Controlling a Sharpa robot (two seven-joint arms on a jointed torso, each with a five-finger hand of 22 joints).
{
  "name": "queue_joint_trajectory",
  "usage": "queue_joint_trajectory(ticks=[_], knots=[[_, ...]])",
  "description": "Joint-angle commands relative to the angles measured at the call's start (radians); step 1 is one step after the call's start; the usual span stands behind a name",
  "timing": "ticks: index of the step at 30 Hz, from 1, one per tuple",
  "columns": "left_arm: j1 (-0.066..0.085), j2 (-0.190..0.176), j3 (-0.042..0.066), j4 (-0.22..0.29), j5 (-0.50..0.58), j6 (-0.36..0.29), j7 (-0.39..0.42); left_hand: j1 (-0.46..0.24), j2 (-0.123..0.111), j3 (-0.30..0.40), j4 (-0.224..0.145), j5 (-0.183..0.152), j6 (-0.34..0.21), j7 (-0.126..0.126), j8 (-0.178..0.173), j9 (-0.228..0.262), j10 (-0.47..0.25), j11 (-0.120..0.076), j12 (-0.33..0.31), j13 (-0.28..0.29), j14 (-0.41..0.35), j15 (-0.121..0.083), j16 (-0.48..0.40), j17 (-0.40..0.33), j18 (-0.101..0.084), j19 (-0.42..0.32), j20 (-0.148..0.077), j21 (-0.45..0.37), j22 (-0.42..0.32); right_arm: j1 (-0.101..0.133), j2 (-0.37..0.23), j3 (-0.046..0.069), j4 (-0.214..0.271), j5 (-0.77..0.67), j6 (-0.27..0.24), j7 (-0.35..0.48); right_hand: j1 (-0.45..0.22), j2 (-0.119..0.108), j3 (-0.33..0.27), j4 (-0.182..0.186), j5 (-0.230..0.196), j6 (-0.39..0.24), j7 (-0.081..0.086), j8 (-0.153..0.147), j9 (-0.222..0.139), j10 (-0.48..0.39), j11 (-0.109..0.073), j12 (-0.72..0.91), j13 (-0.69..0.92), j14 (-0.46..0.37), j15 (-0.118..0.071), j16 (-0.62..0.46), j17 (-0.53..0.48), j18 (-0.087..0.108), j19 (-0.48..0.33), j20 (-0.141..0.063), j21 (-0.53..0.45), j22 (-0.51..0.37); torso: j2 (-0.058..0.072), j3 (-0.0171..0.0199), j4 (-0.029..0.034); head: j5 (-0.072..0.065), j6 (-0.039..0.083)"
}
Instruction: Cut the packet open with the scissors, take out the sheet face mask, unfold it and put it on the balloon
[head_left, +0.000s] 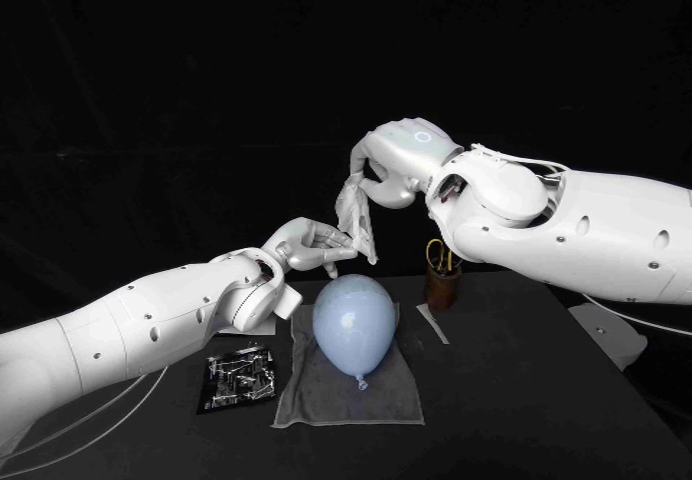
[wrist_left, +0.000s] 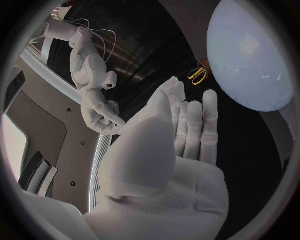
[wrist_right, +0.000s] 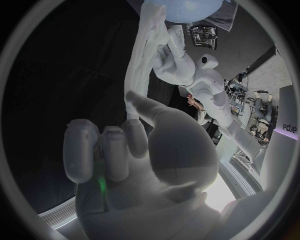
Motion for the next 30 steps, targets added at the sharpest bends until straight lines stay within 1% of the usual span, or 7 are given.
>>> queue_joint_trajectory(ticks=[1, 4, 5, 8, 14, 23, 30], knots=[[0.001, 0.003, 0.001, 0.000, 0.031, 0.003, 0.024, 0.011, 0.046, 0.020, 0.006, 0.002, 0.017, -0.004, 0.005, 0.002, 0.010, -0.006, 0.005, 0.001, 0.010, -0.004, 0.008, 0.002, 0.010, 0.010, -0.002, 0.000, 0.001, 0.000, 0.002, 0.001, -0.001, -0.004, 0.009, -0.001, 0.001, -0.007, 0.005, -0.001, 0.005, 0.007, 0.001, 0.004, 0.002, 0.043, -0.014, 0.001, 0.081, 0.104, -0.009, 0.004, 0.263, -0.016, 0.061, -0.005, 0.006, 0.215, 0.000, 0.0004, -0.0008, -0.001, -0.001], [0.001, 0.003, 0.001, -0.003, 0.045, -0.002, 0.030, 0.064, 0.090, 0.062, -0.014, 0.003, 0.056, -0.017, 0.024, 0.009, 0.046, -0.024, 0.016, 0.001, 0.033, -0.022, 0.025, 0.007, 0.011, 0.026, -0.017, 0.019, 0.011, -0.001, 0.003, 0.001, -0.001, 0.000, 0.008, -0.002, 0.001, -0.007, 0.005, -0.001, 0.005, 0.007, 0.001, 0.004, 0.002, 0.043, -0.014, 0.001, 0.081, 0.104, -0.009, 0.004, 0.263, -0.016, 0.061, -0.005, 0.006, 0.215, 0.000, 0.0001, -0.0010, -0.001, 0.000], [0.001, 0.003, 0.001, -0.003, 0.047, -0.003, 0.032, 0.082, 0.097, 0.076, -0.027, 0.003, 0.075, -0.022, 0.036, 0.015, 0.064, -0.032, 0.021, 0.002, 0.061, -0.029, 0.037, 0.039, 0.011, 0.031, -0.023, 0.028, 0.015, -0.001, 0.003, 0.001, -0.001, 0.001, 0.008, -0.002, 0.001, -0.007, 0.005, -0.001, 0.005, 0.007, 0.001, 0.004, 0.002, 0.043, -0.014, 0.001, 0.081, 0.104, -0.009, 0.004, 0.263, -0.016, 0.061, -0.005, 0.006, 0.215, 0.000, 0.0002, -0.0007, -0.001, 0.000], [0.001, 0.004, 0.001, -0.004, 0.054, -0.009, 0.035, 0.103, 0.103, 0.109, -0.044, 0.002, 0.091, -0.028, 0.053, 0.027, 0.102, -0.049, 0.024, 0.000, 0.138, -0.046, 0.069, 0.125, 0.010, 0.041, -0.041, 0.052, 0.030, -0.001, 0.003, 0.001, -0.004, 0.002, 0.007, -0.003, 0.002, -0.008, 0.006, -0.001, 0.005, 0.007, 0.001, 0.003, 0.002, 0.043, -0.014, 0.000, 0.081, 0.104, -0.010, 0.004, 0.263, -0.016, 0.061, -0.005, 0.005, 0.215, 0.000, 0.0004, -0.0004, -0.003, 0.002], [0.001, 0.000, 0.001, -0.007, 0.074, -0.027, 0.044, 0.106, 0.098, 0.139, -0.046, 0.003, 0.094, -0.033, 0.058, 0.035, 0.116, -0.055, 0.016, -0.005, 0.161, -0.053, 0.078, 0.147, 0.009, 0.039, -0.051, 0.069, 0.042, -0.001, -0.001, 0.001, -0.017, 0.001, 0.010, -0.005, 0.002, -0.008, 0.006, -0.001, 0.005, 0.007, 0.001, 0.003, 0.002, 0.043, -0.014, 0.000, 0.081, 0.104, -0.010, 0.004, 0.263, -0.016, 0.061, -0.005, 0.005, 0.215, -0.001, 0.0001, -0.0003, -0.004, 0.002], [0.001, -0.011, 0.001, -0.005, 0.090, -0.053, 0.069, 0.103, 0.072, 0.169, -0.045, 0.003, 0.101, -0.033, 0.061, 0.040, 0.129, -0.059, 0.011, -0.007, 0.168, -0.057, 0.079, 0.155, 0.008, 0.031, -0.056, 0.086, 0.054, -0.001, -0.013, 0.001, -0.048, -0.006, 0.023, -0.016, 0.002, -0.009, 0.007, -0.001, 0.005, 0.007, 0.001, 0.003, 0.001, 0.043, -0.014, 0.000, 0.081, 0.104, -0.010, 0.004, 0.263, -0.016, 0.061, -0.006, 0.004, 0.215, 0.000, 0.0001, -0.0001, -0.006, 0.005], [0.000, -0.021, 0.001, 0.004, 0.087, -0.074, 0.141, 0.100, 0.055, 0.186, -0.044, 0.003, 0.103, -0.031, 0.060, 0.040, 0.132, -0.059, 0.008, -0.009, 0.170, -0.058, 0.080, 0.157, 0.008, 0.027, -0.057, 0.095, 0.062, -0.001, -0.016, 0.001, -0.075, -0.006, 0.026, -0.022, 0.002, -0.009, 0.008, -0.001, 0.005, 0.007, 0.001, 0.003, 0.001, 0.043, -0.014, 0.000, 0.081, 0.104, -0.010, 0.004, 0.263, -0.016, 0.061, -0.006, 0.006, 0.215, 0.001, 0.0003, 0.0000, -0.006, 0.006]])
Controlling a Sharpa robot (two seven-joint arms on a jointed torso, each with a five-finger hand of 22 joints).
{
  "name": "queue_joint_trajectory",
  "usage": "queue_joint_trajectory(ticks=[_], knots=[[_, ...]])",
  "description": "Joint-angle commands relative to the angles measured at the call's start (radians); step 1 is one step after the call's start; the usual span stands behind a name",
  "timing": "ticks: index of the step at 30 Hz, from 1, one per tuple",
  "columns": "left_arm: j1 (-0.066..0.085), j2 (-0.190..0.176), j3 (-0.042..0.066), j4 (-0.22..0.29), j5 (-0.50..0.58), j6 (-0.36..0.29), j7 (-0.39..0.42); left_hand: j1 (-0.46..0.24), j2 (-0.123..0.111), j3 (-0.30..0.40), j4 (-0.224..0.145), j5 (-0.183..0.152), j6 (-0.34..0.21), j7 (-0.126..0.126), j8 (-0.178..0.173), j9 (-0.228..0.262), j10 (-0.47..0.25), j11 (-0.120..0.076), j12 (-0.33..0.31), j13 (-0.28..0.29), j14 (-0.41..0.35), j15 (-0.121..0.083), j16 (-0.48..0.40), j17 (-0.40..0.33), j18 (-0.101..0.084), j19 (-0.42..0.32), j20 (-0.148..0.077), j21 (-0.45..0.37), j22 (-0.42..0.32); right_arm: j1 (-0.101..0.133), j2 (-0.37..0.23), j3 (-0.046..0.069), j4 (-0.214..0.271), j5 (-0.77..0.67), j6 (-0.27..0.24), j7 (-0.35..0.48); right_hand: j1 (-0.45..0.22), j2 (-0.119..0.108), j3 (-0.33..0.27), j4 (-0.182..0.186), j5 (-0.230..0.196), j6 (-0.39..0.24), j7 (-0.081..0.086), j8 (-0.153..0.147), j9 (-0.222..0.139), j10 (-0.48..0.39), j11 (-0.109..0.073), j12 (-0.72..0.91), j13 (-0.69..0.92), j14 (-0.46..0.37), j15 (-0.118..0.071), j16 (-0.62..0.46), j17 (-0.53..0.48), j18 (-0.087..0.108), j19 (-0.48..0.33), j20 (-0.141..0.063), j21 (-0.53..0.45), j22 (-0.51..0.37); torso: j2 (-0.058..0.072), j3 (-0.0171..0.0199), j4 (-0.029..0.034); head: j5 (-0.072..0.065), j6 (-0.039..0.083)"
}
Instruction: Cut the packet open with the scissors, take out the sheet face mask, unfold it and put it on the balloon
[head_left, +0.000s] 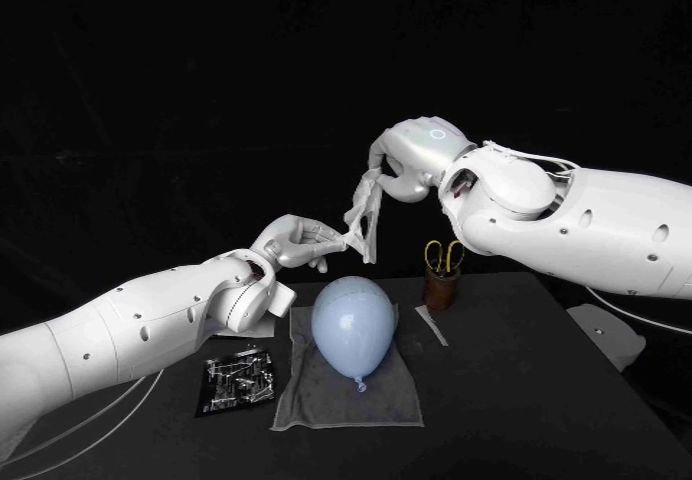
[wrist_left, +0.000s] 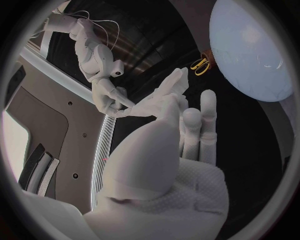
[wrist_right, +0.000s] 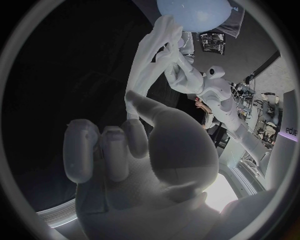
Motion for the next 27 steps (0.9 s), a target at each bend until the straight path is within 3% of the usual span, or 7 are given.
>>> queue_joint_trajectory(ticks=[1, 14, 15, 24, 25, 27], knots=[[0.000, -0.001, 0.001, 0.007, 0.012, -0.037, 0.089, -0.005, -0.019, 0.011, 0.002, 0.003, 0.010, 0.001, 0.004, 0.028, 0.009, -0.003, -0.005, -0.001, 0.011, -0.001, 0.007, 0.005, 0.010, -0.004, -0.005, 0.007, 0.004, 0.000, 0.000, 0.001, -0.008, -0.013, 0.016, -0.015, 0.003, -0.008, 0.005, 0.002, 0.005, 0.006, 0.000, 0.003, 0.001, 0.043, -0.014, 0.002, 0.081, 0.104, -0.010, 0.004, 0.263, -0.016, 0.059, -0.003, 0.007, 0.215, 0.001, -0.0004, 0.0001, 0.000, 0.001], [-0.001, -0.011, 0.001, 0.006, 0.091, -0.146, 0.206, -0.014, -0.056, 0.073, 0.006, 0.003, 0.019, 0.001, -0.004, 0.022, 0.017, -0.005, -0.012, -0.006, 0.023, -0.003, 0.015, 0.014, 0.010, -0.015, -0.007, 0.034, 0.024, 0.000, 0.000, 0.001, -0.028, -0.014, 0.024, -0.023, 0.003, -0.009, 0.006, 0.002, 0.005, 0.006, 0.000, 0.003, 0.001, 0.043, -0.014, 0.002, 0.081, 0.104, -0.010, 0.004, 0.263, -0.016, 0.059, -0.003, 0.006, 0.215, 0.000, -0.0002, -0.0001, -0.003, 0.000], [-0.001, -0.011, 0.001, 0.006, 0.094, -0.149, 0.209, -0.031, -0.085, 0.131, 0.013, 0.003, 0.026, 0.001, -0.011, 0.016, 0.021, -0.005, -0.016, -0.008, 0.026, -0.002, 0.016, 0.015, 0.011, -0.025, -0.006, 0.049, 0.035, 0.000, 0.000, 0.001, -0.030, -0.014, 0.023, -0.024, 0.003, -0.009, 0.006, 0.002, 0.005, 0.006, 0.000, 0.003, 0.001, 0.043, -0.014, 0.002, 0.081, 0.104, -0.010, 0.004, 0.263, -0.016, 0.059, -0.003, 0.006, 0.215, 0.000, -0.0001, 0.0001, -0.003, 0.000], [-0.001, -0.015, 0.001, 0.002, 0.100, -0.151, 0.219, -0.049, -0.137, 0.222, -0.001, 0.003, 0.037, 0.002, -0.021, 0.009, 0.028, -0.005, -0.015, -0.009, 0.024, -0.004, 0.014, 0.012, 0.011, -0.036, -0.008, 0.069, 0.050, 0.000, -0.001, 0.001, -0.044, -0.018, 0.002, -0.037, 0.003, -0.009, 0.007, 0.002, 0.005, 0.007, 0.000, 0.003, 0.001, 0.043, -0.014, 0.002, 0.081, 0.104, -0.010, 0.004, 0.263, -0.016, 0.059, -0.004, 0.006, 0.215, -0.001, -0.0002, -0.0007, -0.004, 0.002], [-0.001, -0.016, 0.001, 0.001, 0.101, -0.149, 0.220, -0.070, -0.157, 0.272, -0.007, 0.001, 0.044, 0.002, -0.026, 0.004, 0.029, -0.004, -0.014, -0.008, 0.023, -0.004, 0.013, 0.010, 0.010, -0.043, -0.007, 0.079, 0.058, 0.000, -0.001, 0.001, -0.047, -0.018, -0.001, -0.038, 0.003, -0.009, 0.007, 0.002, 0.005, 0.007, 0.000, 0.003, 0.001, 0.043, -0.014, 0.002, 0.081, 0.104, -0.010, 0.004, 0.263, -0.016, 0.059, -0.004, 0.006, 0.215, -0.001, -0.0001, -0.0007, -0.004, 0.003], [-0.001, -0.017, 0.001, 0.000, 0.109, -0.148, 0.224, -0.083, -0.168, 0.297, -0.012, 0.004, 0.045, 0.002, -0.029, 0.002, 0.029, -0.004, -0.013, -0.008, 0.022, -0.003, 0.013, 0.010, 0.011, -0.047, -0.007, 0.083, 0.061, 0.000, -0.001, 0.001, -0.052, -0.018, -0.004, -0.040, 0.002, -0.010, 0.007, 0.002, 0.005, 0.007, 0.000, 0.003, 0.001, 0.044, -0.014, 0.003, 0.082, 0.104, -0.010, 0.004, 0.263, -0.017, 0.060, -0.004, 0.009, 0.216, -0.001, 0.0002, -0.0011, -0.004, 0.003]])
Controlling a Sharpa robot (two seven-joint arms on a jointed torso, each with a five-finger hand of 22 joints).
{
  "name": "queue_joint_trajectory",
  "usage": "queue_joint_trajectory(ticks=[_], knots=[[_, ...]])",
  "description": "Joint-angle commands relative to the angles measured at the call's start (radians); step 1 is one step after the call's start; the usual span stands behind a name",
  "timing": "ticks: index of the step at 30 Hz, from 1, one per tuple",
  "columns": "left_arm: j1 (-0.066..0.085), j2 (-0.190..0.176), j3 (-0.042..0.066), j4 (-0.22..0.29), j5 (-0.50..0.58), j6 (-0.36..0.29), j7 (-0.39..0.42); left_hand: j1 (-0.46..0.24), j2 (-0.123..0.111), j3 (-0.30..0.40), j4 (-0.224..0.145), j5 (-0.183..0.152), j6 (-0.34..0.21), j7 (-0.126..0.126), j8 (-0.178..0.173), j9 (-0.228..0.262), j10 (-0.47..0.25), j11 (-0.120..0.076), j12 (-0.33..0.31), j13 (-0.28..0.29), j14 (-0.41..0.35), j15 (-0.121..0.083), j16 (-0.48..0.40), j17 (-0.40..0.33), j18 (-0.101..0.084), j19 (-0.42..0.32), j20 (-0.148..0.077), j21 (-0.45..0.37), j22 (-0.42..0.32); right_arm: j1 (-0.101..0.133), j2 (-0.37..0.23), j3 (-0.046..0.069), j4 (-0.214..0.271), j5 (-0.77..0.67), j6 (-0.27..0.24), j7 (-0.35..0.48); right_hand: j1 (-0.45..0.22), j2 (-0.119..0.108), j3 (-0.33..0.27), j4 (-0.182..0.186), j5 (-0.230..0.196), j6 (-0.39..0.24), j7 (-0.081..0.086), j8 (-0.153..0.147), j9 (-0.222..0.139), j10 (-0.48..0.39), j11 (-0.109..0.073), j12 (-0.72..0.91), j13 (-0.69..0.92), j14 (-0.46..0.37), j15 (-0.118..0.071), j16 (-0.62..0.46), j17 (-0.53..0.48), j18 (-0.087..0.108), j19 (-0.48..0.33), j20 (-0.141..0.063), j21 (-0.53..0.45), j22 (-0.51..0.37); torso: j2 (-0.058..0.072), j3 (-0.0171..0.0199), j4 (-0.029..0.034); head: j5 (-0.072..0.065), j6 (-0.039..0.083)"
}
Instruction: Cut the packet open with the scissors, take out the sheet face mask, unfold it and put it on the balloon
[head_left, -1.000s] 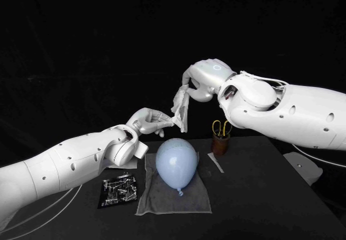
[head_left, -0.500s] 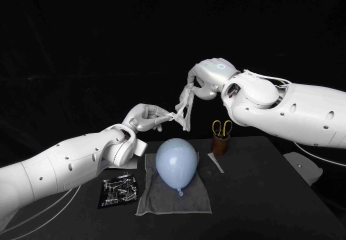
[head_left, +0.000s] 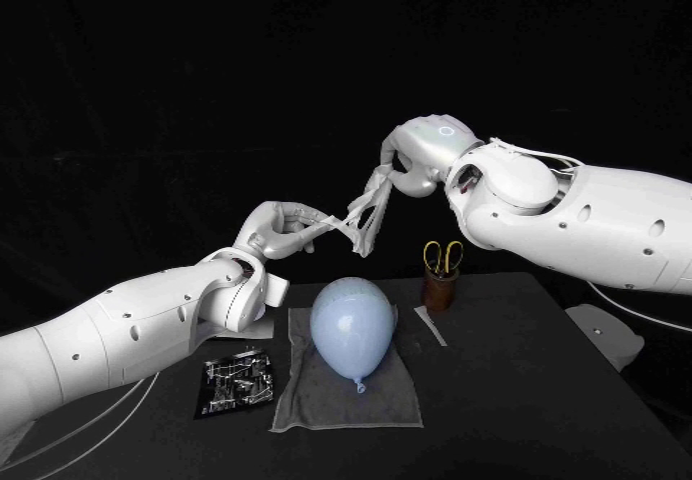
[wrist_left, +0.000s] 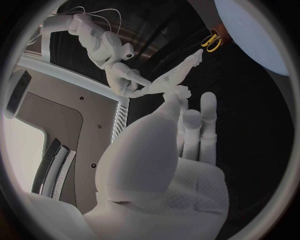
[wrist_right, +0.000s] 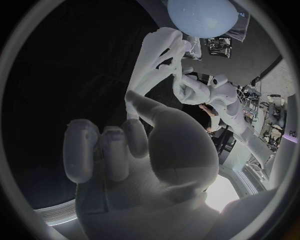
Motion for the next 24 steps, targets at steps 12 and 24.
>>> queue_joint_trajectory(ticks=[12, 24], knots=[[0.001, -0.008, 0.001, -0.008, 0.189, -0.019, 0.081, -0.069, -0.041, 0.103, -0.023, 0.002, 0.010, 0.000, -0.008, -0.009, -0.003, 0.005, 0.003, 0.003, -0.039, 0.002, -0.013, -0.049, 0.013, -0.021, 0.004, 0.008, 0.006, 0.001, 0.006, 0.003, -0.057, -0.016, -0.026, -0.021, 0.002, -0.011, 0.008, 0.002, 0.005, 0.008, -0.002, 0.003, 0.001, 0.044, -0.014, 0.003, 0.083, 0.104, -0.010, 0.004, 0.263, -0.017, 0.061, -0.004, 0.008, 0.216, 0.000, 0.0002, 0.0002, -0.003, 0.002], [0.001, -0.004, 0.001, -0.016, 0.326, -0.018, 0.092, -0.088, -0.045, 0.113, -0.027, 0.002, 0.010, -0.001, -0.006, -0.008, -0.003, 0.006, 0.001, 0.002, -0.062, 0.003, -0.023, -0.075, 0.012, -0.029, 0.007, 0.001, 0.003, 0.001, 0.008, 0.003, -0.054, -0.015, -0.050, -0.010, 0.001, -0.012, 0.008, 0.003, 0.005, 0.009, -0.002, 0.003, 0.001, 0.044, -0.014, 0.003, 0.083, 0.104, -0.010, 0.004, 0.263, -0.017, 0.060, -0.004, 0.007, 0.215, 0.000, -0.0002, -0.0009, 0.001, 0.004]])
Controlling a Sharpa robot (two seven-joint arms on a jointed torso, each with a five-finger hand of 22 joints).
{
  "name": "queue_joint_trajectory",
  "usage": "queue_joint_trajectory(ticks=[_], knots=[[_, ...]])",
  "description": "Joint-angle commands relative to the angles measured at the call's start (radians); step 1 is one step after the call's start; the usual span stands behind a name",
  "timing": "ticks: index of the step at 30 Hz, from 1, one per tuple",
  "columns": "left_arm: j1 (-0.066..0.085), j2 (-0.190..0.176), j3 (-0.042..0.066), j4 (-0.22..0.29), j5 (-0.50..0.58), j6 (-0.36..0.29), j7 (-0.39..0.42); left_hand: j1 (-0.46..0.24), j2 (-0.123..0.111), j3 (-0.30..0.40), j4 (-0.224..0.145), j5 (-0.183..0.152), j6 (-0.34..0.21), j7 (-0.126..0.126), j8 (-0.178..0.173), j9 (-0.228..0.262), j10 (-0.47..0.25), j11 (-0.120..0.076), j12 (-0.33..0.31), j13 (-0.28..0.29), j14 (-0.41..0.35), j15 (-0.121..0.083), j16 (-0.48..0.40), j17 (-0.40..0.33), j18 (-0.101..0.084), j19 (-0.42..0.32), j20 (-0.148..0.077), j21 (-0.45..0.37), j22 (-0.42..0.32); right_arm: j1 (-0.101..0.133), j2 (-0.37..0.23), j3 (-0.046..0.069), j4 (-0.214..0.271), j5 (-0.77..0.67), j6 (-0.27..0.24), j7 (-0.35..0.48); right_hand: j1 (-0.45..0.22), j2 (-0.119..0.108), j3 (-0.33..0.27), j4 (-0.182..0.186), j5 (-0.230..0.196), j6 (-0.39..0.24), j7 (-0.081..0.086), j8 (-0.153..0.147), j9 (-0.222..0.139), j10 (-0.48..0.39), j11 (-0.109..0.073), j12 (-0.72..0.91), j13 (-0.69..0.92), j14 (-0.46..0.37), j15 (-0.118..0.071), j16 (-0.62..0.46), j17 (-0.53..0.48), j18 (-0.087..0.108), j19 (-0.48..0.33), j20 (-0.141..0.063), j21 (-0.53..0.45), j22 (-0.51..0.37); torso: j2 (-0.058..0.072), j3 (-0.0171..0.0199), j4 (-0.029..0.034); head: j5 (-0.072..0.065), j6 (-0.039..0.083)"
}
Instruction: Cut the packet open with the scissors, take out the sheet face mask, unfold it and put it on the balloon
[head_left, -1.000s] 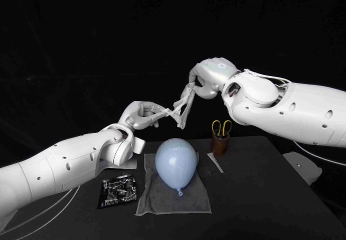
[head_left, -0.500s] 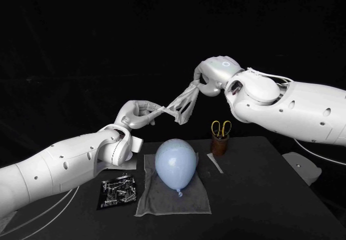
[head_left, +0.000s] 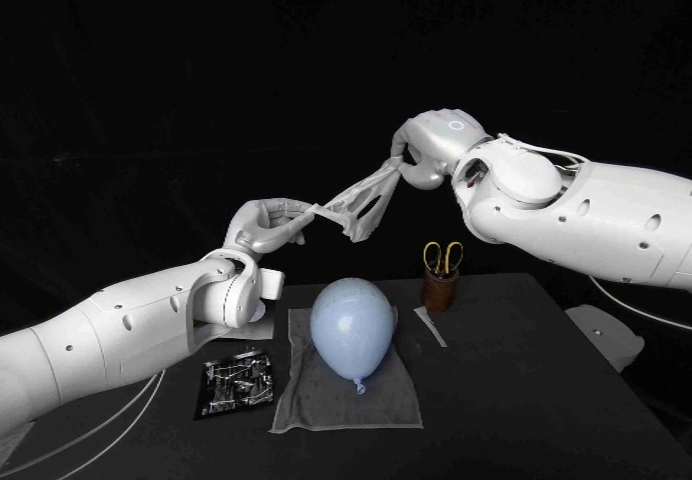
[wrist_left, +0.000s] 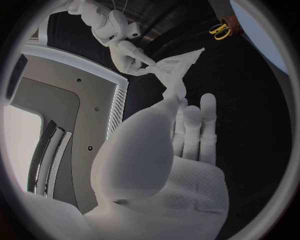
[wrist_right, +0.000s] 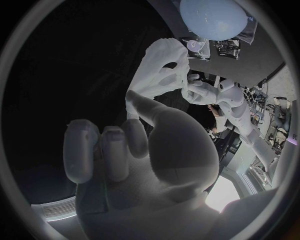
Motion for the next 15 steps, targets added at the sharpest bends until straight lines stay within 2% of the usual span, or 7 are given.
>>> queue_joint_trajectory(ticks=[1, 5, 7, 9, 15], knots=[[0.001, 0.003, 0.001, -0.003, 0.100, -0.004, 0.026, -0.011, 0.000, 0.011, -0.005, 0.002, 0.001, -0.002, -0.003, 0.000, -0.008, 0.008, -0.003, -0.004, -0.012, 0.001, -0.006, -0.004, 0.010, -0.009, 0.000, -0.007, -0.002, 0.001, 0.001, 0.001, 0.007, -0.013, -0.025, 0.002, 0.001, -0.012, 0.006, 0.000, 0.002, 0.006, 0.000, 0.003, 0.001, 0.044, -0.014, 0.004, 0.083, 0.104, -0.010, 0.003, 0.263, -0.017, 0.062, -0.006, 0.003, 0.216, 0.000, -0.0003, -0.0006, 0.001, 0.002], [0.001, 0.004, 0.001, -0.006, 0.111, 0.003, 0.016, -0.013, -0.005, 0.024, -0.021, 0.002, -0.012, 0.004, -0.011, -0.003, -0.022, 0.016, -0.014, -0.009, -0.037, 0.006, -0.016, -0.032, 0.010, -0.013, 0.002, -0.007, -0.001, 0.001, 0.001, 0.001, 0.017, -0.011, -0.031, 0.005, 0.001, -0.012, 0.006, 0.000, 0.002, 0.007, 0.000, 0.003, 0.000, 0.044, -0.014, 0.004, 0.083, 0.104, -0.010, 0.003, 0.263, -0.017, 0.062, -0.006, 0.003, 0.216, 0.000, 0.0001, -0.0002, -0.001, 0.002], [0.001, 0.004, 0.001, -0.010, 0.105, 0.011, -0.005, -0.012, -0.011, 0.039, -0.042, 0.003, -0.024, 0.011, -0.021, -0.006, -0.033, 0.025, -0.025, -0.015, -0.060, 0.012, -0.028, -0.056, 0.009, -0.021, 0.006, -0.003, 0.003, 0.001, 0.002, 0.002, 0.023, -0.011, -0.039, 0.004, 0.001, -0.012, 0.006, 0.000, 0.002, 0.007, 0.000, 0.003, 0.000, 0.044, -0.014, 0.004, 0.083, 0.104, -0.010, 0.003, 0.263, -0.017, 0.062, -0.006, 0.003, 0.216, 0.000, 0.0006, 0.0004, -0.002, 0.001], [0.001, 0.005, 0.001, -0.013, 0.097, 0.017, -0.026, -0.004, -0.019, 0.065, -0.070, 0.003, -0.065, 0.031, -0.050, -0.019, -0.061, 0.042, -0.049, -0.027, -0.090, 0.023, -0.048, -0.091, 0.009, -0.032, 0.011, 0.008, 0.011, 0.001, 0.002, 0.002, 0.025, -0.011, -0.047, 0.001, 0.001, -0.012, 0.006, 0.000, 0.002, 0.007, 0.000, 0.003, 0.000, 0.044, -0.014, 0.004, 0.083, 0.104, -0.010, 0.003, 0.263, -0.017, 0.062, -0.006, 0.003, 0.216, -0.001, 0.0004, 0.0001, -0.001, 0.002], [0.001, 0.006, 0.000, -0.029, 0.068, 0.036, -0.093, -0.011, -0.026, 0.110, -0.112, 0.003, -0.090, 0.040, -0.080, -0.032, -0.076, 0.056, -0.070, -0.041, -0.097, 0.035, -0.067, -0.105, 0.011, -0.056, 0.023, 0.034, 0.031, 0.003, 0.001, 0.004, 0.026, -0.011, -0.073, -0.007, 0.001, -0.013, 0.007, 0.001, 0.002, 0.007, 0.000, 0.003, 0.000, 0.045, -0.014, 0.006, 0.084, 0.104, -0.010, 0.003, 0.263, -0.017, 0.063, -0.006, 0.005, 0.216, -0.001, 0.0000, -0.0006, -0.002, 0.006]])
